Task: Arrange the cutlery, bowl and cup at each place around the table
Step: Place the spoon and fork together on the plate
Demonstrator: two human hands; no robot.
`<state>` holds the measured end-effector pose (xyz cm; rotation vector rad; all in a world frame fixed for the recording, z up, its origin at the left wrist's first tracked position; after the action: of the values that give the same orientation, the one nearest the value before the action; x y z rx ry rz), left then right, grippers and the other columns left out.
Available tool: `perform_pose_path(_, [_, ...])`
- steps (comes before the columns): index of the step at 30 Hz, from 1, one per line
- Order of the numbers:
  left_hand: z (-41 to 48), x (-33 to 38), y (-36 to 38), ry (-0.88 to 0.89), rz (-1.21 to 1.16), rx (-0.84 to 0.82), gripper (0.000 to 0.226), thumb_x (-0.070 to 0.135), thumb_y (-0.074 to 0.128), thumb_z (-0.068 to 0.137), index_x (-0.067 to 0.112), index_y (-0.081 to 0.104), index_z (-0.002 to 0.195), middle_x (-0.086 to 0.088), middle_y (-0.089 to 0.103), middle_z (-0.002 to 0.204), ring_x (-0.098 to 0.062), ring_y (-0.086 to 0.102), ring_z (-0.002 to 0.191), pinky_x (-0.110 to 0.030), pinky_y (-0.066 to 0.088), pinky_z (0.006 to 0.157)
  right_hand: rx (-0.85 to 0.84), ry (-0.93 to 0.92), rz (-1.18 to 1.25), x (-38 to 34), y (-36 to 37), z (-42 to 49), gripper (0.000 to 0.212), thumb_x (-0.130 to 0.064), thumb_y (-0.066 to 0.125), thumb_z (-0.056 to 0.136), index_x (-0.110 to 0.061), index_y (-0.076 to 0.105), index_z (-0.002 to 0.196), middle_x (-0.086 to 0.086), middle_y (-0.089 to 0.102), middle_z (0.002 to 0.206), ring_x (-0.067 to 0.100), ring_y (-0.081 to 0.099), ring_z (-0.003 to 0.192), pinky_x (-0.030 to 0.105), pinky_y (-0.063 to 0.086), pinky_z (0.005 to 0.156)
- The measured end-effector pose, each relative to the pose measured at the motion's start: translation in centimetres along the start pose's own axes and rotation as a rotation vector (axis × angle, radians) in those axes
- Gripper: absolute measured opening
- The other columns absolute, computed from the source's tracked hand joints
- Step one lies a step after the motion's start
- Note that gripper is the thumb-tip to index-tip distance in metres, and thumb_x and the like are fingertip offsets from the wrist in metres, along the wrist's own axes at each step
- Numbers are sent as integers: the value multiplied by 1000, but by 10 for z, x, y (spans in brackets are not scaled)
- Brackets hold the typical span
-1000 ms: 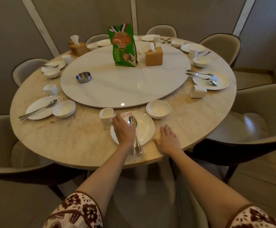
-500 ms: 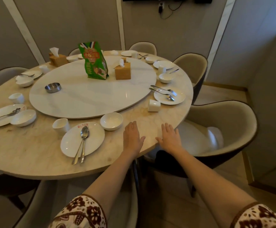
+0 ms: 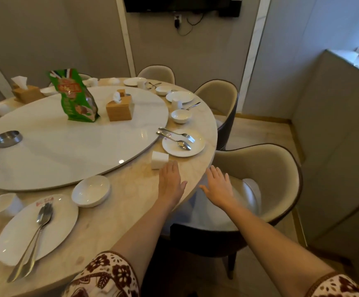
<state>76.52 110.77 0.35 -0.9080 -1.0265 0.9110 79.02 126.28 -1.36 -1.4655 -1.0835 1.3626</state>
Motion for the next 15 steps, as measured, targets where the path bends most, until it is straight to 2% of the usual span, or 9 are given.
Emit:
perform_pose_path(3, [51,7,8,-38,-1,23,73,36,67,84,6,32,140,-12,38,143,-28,36,133,-39,32,111,49,-3,-30,24,-24,49,71,-44,47,98,-14,14,153,9,12,162,27,8,150,50,11,119])
perform_pose_path(6, [94,16,12,-53,-32,33,71,32,70,82,6,35,139,-11,40,140,-28,39,131,-37,34,110,96,-45,-69,34,-51,90,70,-46,46,98,-13,16,152,9,15,161,27,9,150,49,11,119])
perform_pose_path(8, [116,22,15,-49,-28,34,73,30,70,83,7,33,142,-11,38,143,-28,36,134,-37,30,112,114,-64,-79,36,-62,112,69,-46,45,98,-13,16,152,8,15,161,27,10,150,48,11,119])
perform_pose_path(11, [141,23,22,-84,-32,43,74,30,66,87,7,27,145,-12,32,150,-28,28,141,-37,22,117,93,-87,-67,42,-58,133,71,-46,45,98,-13,13,153,8,12,162,27,8,150,47,10,119])
perform_pose_path(15, [162,16,34,-150,-1,52,71,29,66,86,7,31,143,-12,35,149,-28,29,140,-38,24,117,24,-160,-32,56,-38,152,71,-45,46,98,-13,14,153,9,13,162,27,10,150,47,11,121])
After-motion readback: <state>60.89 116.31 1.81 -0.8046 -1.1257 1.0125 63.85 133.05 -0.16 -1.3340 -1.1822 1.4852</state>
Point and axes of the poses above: each hand's wrist, its own z-axis towards the middle knuckle, its own y-axis out of the palm, x = y × z, the point moved 7 cm from there along z, towards the middle knuckle
